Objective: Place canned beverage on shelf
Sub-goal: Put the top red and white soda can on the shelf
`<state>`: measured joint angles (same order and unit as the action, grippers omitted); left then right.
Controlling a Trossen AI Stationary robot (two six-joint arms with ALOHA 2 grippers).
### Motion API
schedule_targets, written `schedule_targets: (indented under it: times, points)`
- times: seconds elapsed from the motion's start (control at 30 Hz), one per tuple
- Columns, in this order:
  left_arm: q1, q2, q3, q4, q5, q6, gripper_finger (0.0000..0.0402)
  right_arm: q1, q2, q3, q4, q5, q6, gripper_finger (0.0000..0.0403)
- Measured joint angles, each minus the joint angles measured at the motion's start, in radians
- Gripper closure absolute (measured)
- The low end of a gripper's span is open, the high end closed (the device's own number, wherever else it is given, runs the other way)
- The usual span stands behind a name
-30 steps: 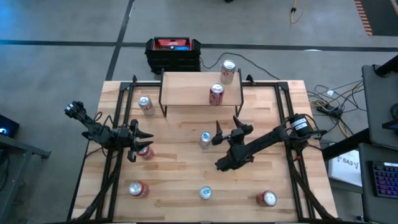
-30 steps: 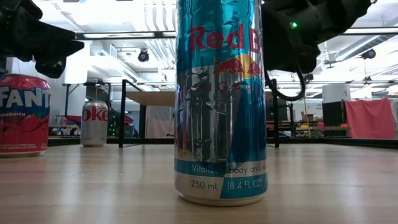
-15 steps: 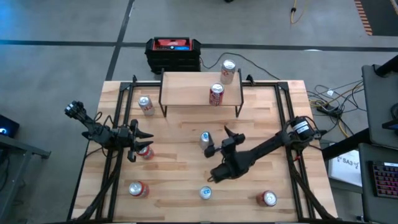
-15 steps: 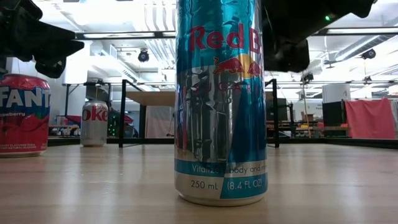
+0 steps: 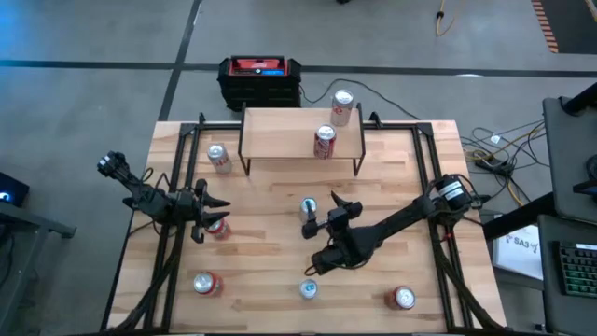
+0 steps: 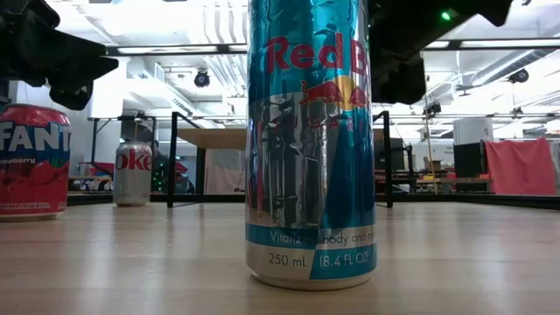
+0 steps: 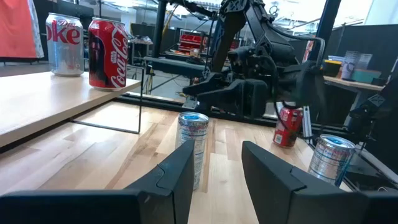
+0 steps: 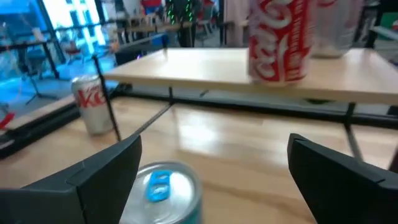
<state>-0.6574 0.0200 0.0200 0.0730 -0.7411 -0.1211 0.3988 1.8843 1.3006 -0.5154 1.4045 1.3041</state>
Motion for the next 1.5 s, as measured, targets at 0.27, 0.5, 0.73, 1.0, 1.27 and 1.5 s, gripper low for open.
schedule_targets:
  times: [0.27,0.5,0.73,1.0,1.27,1.5]
  points:
    - [0.0,0.0,0.0,0.0,0.0,0.0,0.0283,0.003,0.0,0.0,0.404,-0.065,-0.47,0.0023]
    - [0.0,0.0,0.0,0.0,0.0,0.0,0.0283,-0.02,0.0,-0.001,0.584,-0.13,-0.672,0.0023]
    - [0.0,0.0,0.0,0.0,0.0,0.0,0.0283,-0.085,0.001,-0.016,0.81,-0.24,-0.887,0.0023]
    - [0.0,0.0,0.0,0.0,0.0,0.0,0.0283,-0.14,-0.007,-0.178,1.179,-0.225,-1.002,0.0024]
    - [0.0,0.0,0.0,0.0,0.0,0.0,0.0283,-0.163,-0.149,-0.355,1.264,-0.19,-1.025,0.0023]
    - [0.0,0.0,0.0,-0.001,0.0,0.0,0.0283,-0.177,-0.255,-0.415,1.26,-0.299,-1.12,0.0023]
